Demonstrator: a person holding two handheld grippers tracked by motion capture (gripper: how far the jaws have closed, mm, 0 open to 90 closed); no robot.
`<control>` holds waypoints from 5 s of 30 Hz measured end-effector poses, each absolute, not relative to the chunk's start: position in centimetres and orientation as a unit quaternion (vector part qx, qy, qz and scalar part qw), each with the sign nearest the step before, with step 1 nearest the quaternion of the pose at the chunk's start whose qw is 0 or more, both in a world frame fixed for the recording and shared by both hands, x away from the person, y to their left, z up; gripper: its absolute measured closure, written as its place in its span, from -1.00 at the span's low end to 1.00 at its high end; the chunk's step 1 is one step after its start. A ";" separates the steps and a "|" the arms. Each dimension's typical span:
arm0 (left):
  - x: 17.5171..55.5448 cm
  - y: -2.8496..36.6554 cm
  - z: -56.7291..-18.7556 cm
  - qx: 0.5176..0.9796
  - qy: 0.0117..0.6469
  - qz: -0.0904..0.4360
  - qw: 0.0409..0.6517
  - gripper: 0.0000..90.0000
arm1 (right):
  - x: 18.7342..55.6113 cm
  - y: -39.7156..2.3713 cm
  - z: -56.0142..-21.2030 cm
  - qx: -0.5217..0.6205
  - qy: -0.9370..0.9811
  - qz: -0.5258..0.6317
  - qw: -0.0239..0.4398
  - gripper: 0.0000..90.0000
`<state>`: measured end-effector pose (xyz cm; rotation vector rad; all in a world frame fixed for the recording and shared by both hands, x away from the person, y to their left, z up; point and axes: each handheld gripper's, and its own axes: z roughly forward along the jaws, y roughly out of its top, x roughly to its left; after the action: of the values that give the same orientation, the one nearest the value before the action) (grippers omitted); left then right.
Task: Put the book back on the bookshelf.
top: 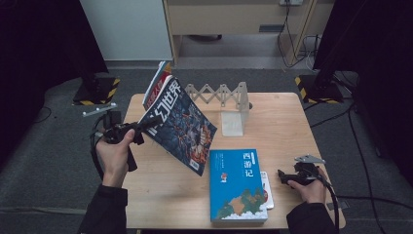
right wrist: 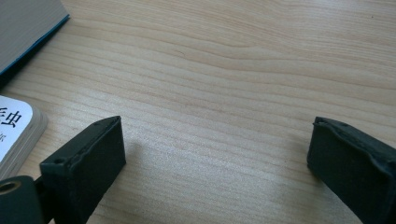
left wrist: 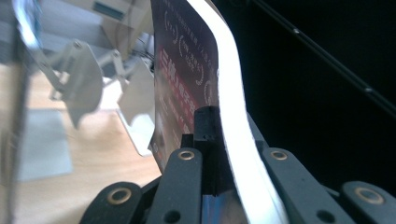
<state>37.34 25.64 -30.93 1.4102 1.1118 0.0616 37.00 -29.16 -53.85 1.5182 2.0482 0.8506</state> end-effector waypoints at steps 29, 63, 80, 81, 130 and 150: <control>43.8 23.8 -27.9 0.629 0.553 0.189 0.514 0.82 | 37.0 -29.2 -53.9 0.548 0.743 0.310 0.226 -0.94; 48.5 18.6 -31.9 0.635 0.556 0.309 0.438 0.82 | 37.0 -29.2 -53.9 0.547 0.743 0.311 0.227 -0.94; 48.6 17.9 -33.9 0.631 0.546 0.363 0.415 0.82 | 37.0 -29.2 -53.9 0.549 0.743 0.311 0.224 -0.94; 48.6 18.0 -34.0 0.628 0.547 0.362 0.418 0.82 | 37.0 -29.2 -53.9 0.549 0.743 0.311 0.224 -0.94; 42.9 21.2 -34.8 0.624 0.487 0.290 0.538 -0.15 | 37.0 -29.2 -53.9 0.549 0.743 0.310 0.223 -0.95; 37.1 23.6 -36.7 0.645 0.453 0.239 0.567 -0.36 | 37.1 -29.2 -53.9 0.549 0.743 0.310 0.224 -0.95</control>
<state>37.07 23.63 -36.73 1.5171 1.0652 0.5611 37.05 -29.20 -53.92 1.5153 2.0516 0.8563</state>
